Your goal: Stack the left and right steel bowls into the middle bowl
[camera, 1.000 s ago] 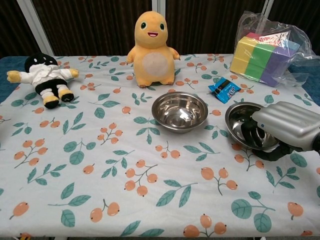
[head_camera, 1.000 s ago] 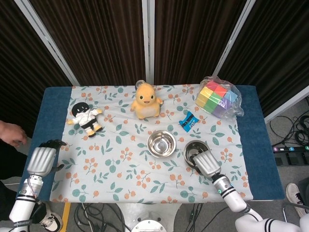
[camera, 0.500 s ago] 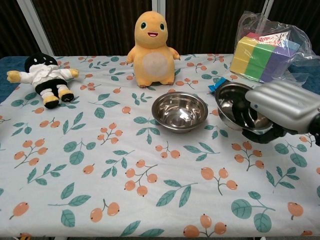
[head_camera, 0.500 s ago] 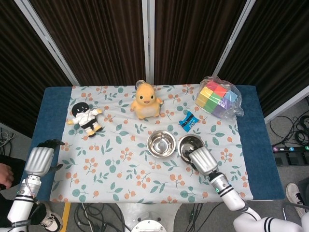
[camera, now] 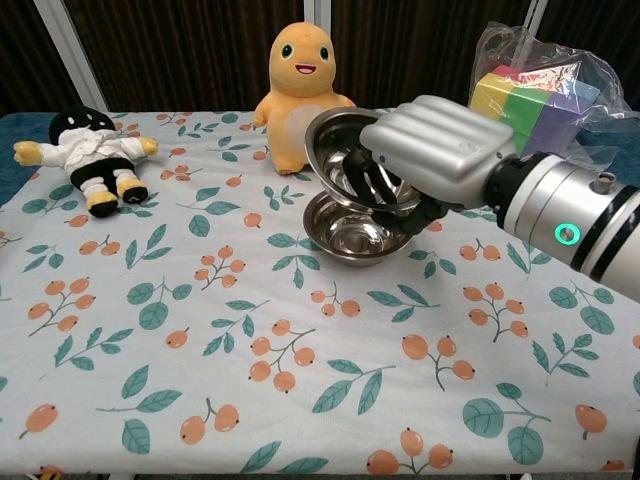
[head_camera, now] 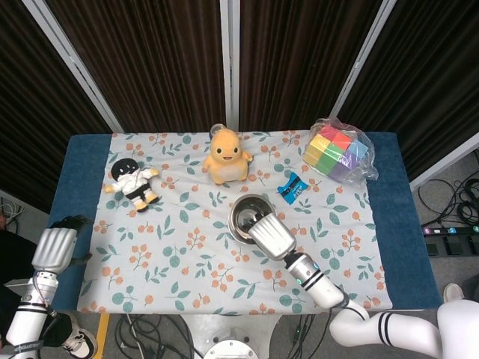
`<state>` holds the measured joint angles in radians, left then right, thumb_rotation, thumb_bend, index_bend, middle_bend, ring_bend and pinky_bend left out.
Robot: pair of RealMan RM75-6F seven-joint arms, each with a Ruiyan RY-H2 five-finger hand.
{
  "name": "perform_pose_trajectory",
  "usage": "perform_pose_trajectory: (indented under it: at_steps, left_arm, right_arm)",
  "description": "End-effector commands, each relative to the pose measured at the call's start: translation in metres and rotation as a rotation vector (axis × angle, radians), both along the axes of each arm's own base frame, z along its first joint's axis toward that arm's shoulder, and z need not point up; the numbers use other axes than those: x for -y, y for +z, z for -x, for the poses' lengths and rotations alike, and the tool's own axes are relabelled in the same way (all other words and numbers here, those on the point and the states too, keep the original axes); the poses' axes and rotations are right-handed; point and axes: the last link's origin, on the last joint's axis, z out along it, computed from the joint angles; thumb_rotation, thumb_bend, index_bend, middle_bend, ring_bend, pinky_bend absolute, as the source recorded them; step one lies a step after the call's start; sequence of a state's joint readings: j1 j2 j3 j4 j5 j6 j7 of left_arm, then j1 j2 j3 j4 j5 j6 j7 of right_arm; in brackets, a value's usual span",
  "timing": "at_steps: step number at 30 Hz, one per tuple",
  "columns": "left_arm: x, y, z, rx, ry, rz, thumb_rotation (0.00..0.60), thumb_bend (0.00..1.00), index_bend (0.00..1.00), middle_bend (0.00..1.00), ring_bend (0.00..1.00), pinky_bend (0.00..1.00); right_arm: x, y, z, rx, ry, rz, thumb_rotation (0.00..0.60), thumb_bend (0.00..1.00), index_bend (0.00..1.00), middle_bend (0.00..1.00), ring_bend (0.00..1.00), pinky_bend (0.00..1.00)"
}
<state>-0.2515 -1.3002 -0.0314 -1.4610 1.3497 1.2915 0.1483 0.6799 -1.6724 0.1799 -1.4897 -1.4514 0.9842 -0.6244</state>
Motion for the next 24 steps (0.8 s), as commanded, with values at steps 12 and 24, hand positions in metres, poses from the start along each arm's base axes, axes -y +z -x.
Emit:
perform_pose_trajectory:
  at_steps: [12,24]
  left_arm:
    - [-0.002,-0.002,0.008,0.004,0.018,0.010,0.600,0.13,0.36,0.37,0.28,0.37]
    - [-0.003,0.000,-0.001,0.028,-0.014,0.001,0.600,0.13,0.36,0.37,0.28,0.37]
  right_arm:
    - [0.016,-0.021,0.008,-0.100,-0.057,-0.039,0.600,0.16,0.54,0.46,0.35,0.43]
    - [0.007,0.027,0.007,-0.093,-0.070,0.029,0.600,0.00,0.05,0.04,0.00,0.00]
